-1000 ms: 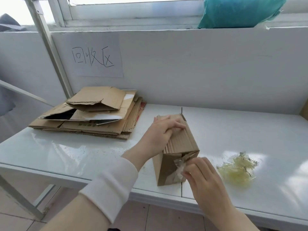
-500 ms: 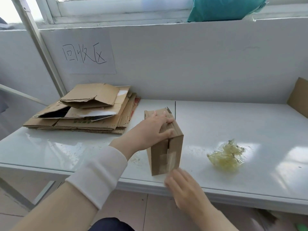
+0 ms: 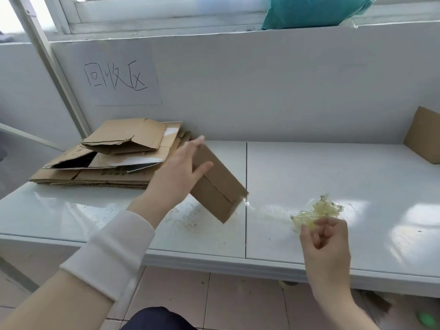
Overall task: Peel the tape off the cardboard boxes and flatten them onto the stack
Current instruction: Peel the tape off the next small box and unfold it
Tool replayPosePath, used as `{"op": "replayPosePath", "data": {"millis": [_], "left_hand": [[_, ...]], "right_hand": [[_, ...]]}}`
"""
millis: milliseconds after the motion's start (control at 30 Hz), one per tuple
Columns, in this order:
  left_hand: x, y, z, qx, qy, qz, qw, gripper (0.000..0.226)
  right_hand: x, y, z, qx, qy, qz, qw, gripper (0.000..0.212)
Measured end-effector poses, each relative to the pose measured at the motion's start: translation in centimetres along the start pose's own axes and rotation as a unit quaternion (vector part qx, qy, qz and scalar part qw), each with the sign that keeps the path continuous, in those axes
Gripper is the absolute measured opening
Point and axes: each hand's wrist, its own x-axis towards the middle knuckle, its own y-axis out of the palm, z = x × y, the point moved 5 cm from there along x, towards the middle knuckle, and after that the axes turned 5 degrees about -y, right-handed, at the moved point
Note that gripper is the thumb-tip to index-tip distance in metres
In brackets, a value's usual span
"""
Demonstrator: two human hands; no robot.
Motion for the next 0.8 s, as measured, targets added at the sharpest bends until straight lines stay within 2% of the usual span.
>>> {"op": "replayPosePath", "data": {"millis": [67,133,167,200,267,333,400,500,667,800], "left_hand": [[0.0,-1.0,0.7,0.082,0.0,-0.086,0.993,0.056],[-0.1,-0.8,0.5,0.21,0.071,-0.155,0.963,0.06],[-0.2,-0.3,0.4,0.269,0.114,-0.163,0.942,0.067],[-0.3,0.5,0.4,0.311,0.16,-0.152,0.924,0.069],[-0.8,2.4,0.8,0.361,0.242,-0.091,0.896,0.056],[-1.2,3.6,1.7,0.401,0.238,-0.029,0.884,0.082],[-0.9,3.5,2.3,0.399,0.199,-0.033,0.894,0.097],[-0.2,2.4,2.6,0.332,0.175,-0.084,0.923,0.1],[-1.0,1.1,0.7,0.258,0.251,-0.104,0.927,0.096],[-1.5,1.0,-1.2,0.236,0.277,-0.113,0.925,0.093]], "right_hand": [[0.9,0.5,1.3,-0.002,-0.043,0.031,0.999,0.03],[1.3,1.7,2.9,-0.018,-0.093,0.069,0.993,0.03],[1.4,2.2,3.8,-0.028,-0.119,0.081,0.989,0.029],[1.6,2.7,4.6,-0.035,-0.145,0.087,0.985,0.029],[2.0,3.4,5.8,-0.029,-0.17,0.092,0.981,0.031],[2.4,3.8,6.7,-0.015,-0.179,0.101,0.979,0.034],[2.5,4.1,7.4,-0.021,-0.195,0.115,0.974,0.036],[3.3,3.8,7.7,-0.039,-0.198,0.105,0.974,0.037],[7.4,1.3,5.8,-0.029,-0.113,0.011,0.993,0.032],[8.9,1.0,6.4,-0.082,-0.154,-0.02,0.984,0.025]]}}
